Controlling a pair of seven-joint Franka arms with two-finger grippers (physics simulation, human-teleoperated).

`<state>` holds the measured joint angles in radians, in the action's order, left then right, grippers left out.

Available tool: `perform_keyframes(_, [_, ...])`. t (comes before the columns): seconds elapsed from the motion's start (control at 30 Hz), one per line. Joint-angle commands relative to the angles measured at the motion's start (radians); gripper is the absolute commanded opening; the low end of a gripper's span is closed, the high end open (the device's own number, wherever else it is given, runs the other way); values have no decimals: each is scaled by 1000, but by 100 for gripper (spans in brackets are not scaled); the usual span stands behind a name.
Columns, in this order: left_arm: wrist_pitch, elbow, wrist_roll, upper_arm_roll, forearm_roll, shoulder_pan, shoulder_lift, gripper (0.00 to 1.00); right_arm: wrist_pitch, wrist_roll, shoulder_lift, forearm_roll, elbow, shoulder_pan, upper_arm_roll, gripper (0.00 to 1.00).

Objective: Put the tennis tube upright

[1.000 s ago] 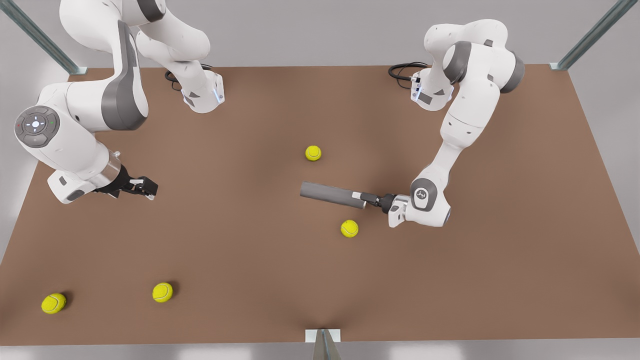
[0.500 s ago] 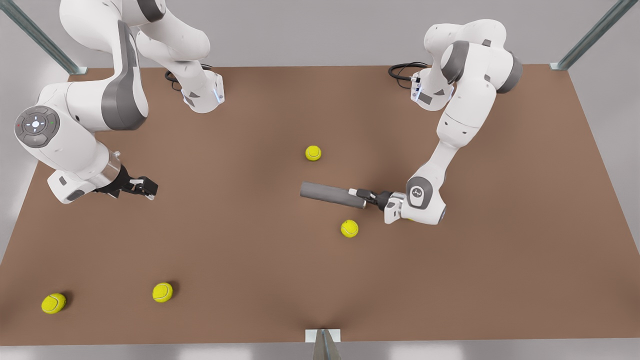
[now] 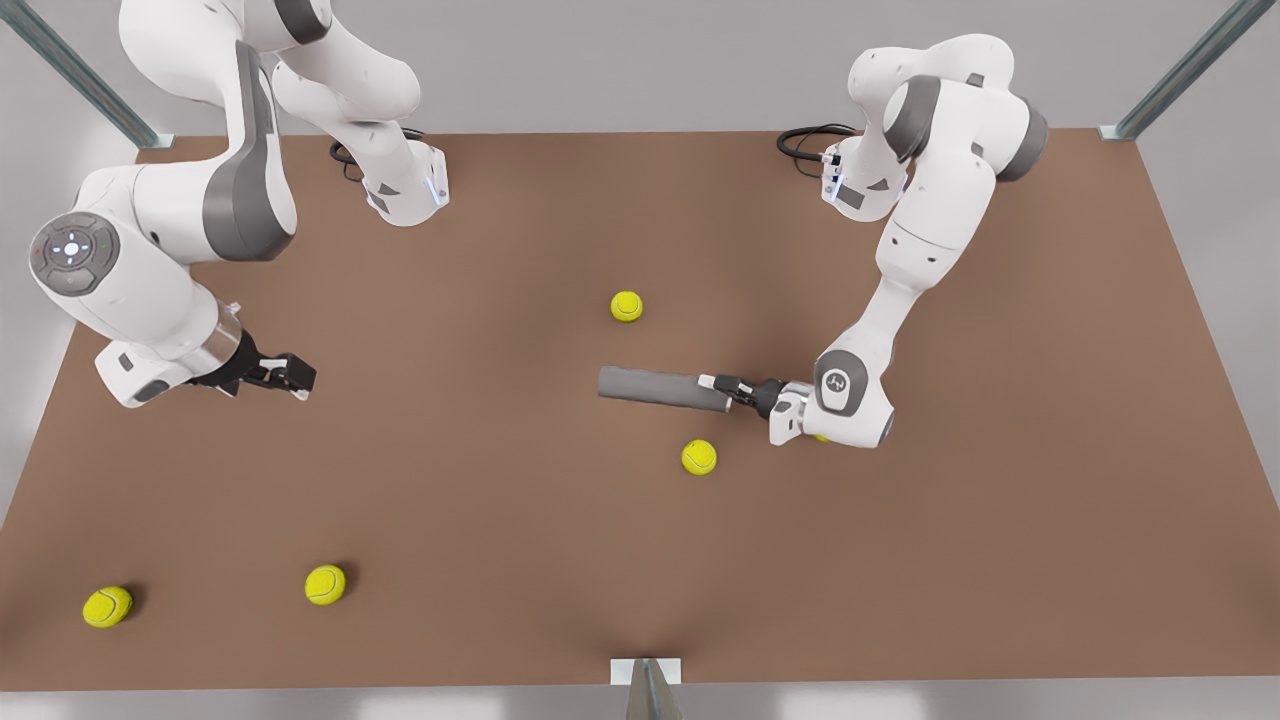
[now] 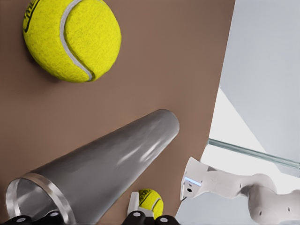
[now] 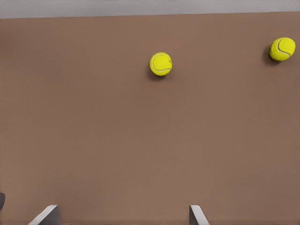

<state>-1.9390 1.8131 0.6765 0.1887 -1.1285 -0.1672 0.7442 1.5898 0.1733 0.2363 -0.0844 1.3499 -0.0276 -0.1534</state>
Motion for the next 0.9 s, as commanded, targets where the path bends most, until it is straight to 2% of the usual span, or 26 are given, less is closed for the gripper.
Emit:
perform_keyframes(0.0, [0, 2, 0, 0, 1, 0, -5, 52, 1, 0, 1, 0, 0, 0, 0, 100])
perform_keyframes(0.13, [0, 9, -2, 0, 1, 0, -19, 50, 1, 0, 0, 0, 0, 0, 0, 100])
perform_keyframes(0.47, [29, 11, -9, -2, 16, 0, -39, 37, 1, 0, 1, 0, 0, 0, 0, 100])
perform_keyframes(0.87, [52, 26, -14, -2, 18, 0, -66, 33, 1, 0, 1, 0, 0, 0, 0, 100])
